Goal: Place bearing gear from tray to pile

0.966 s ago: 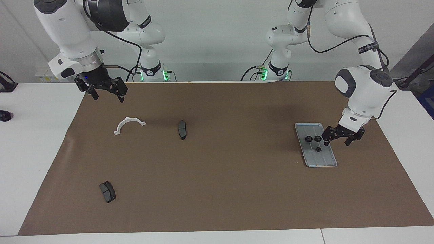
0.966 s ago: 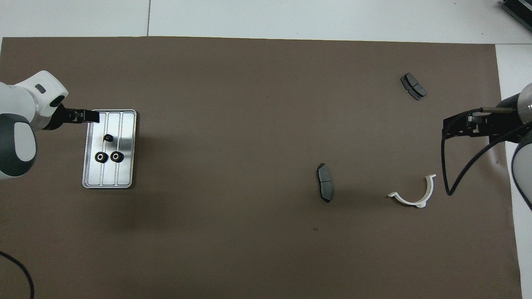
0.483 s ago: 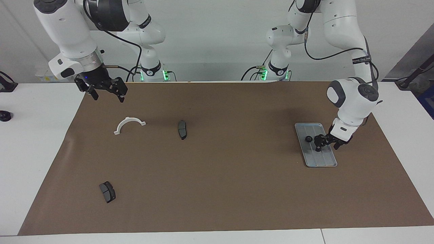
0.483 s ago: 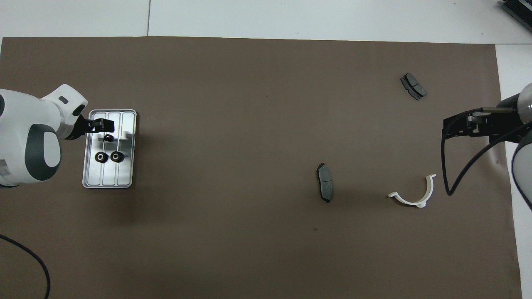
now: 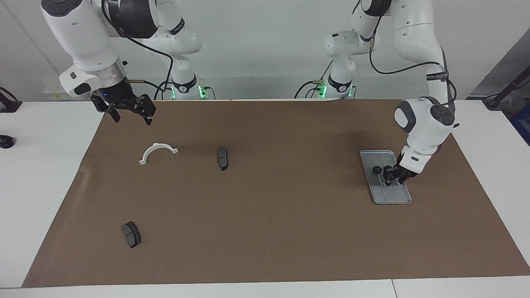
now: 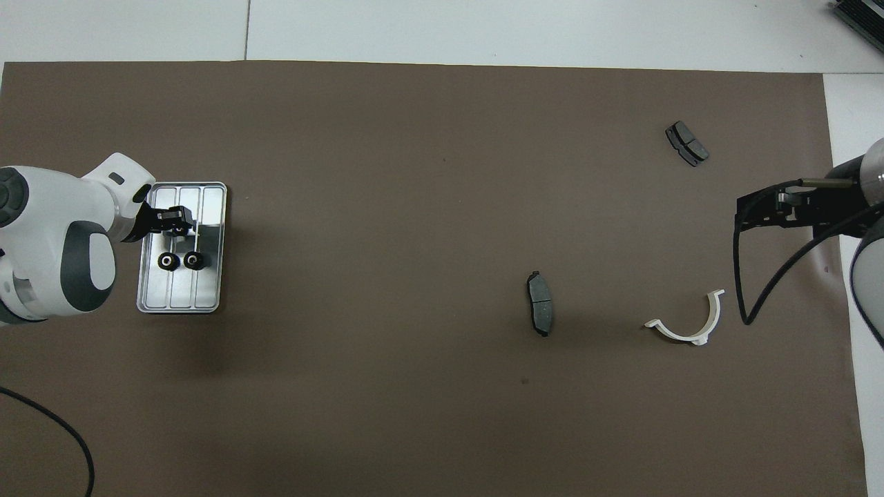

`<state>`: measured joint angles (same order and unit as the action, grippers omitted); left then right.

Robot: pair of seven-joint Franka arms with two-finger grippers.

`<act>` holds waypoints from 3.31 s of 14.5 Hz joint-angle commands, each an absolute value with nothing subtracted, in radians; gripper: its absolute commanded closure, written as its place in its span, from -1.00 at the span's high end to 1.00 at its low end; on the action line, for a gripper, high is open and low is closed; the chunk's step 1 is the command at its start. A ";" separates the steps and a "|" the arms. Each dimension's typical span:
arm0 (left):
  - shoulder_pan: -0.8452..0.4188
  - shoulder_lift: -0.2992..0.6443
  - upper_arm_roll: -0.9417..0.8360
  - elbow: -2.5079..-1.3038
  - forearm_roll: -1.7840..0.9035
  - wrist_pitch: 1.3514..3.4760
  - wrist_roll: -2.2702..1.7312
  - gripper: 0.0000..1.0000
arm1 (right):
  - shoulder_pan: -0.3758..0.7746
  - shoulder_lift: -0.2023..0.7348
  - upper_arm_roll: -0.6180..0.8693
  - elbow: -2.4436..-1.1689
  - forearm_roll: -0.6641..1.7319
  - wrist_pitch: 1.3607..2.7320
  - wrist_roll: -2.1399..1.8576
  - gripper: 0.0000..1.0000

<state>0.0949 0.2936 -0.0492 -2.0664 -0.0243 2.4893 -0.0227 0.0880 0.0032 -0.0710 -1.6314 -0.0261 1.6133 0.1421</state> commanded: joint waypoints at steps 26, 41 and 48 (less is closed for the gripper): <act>-0.484 0.334 -0.051 -1.792 -0.015 2.320 -0.936 -1.00 | 0.069 -0.020 -0.061 -1.658 -0.023 1.626 0.135 1.00; -0.468 0.312 0.002 -1.727 -0.017 2.214 -1.066 1.00 | 0.075 -0.025 -0.060 -1.680 -0.023 1.692 0.141 1.00; -0.134 0.218 0.002 -1.800 -0.011 2.068 -1.057 1.00 | 0.181 0.027 -0.051 -1.729 -0.029 1.834 0.269 1.00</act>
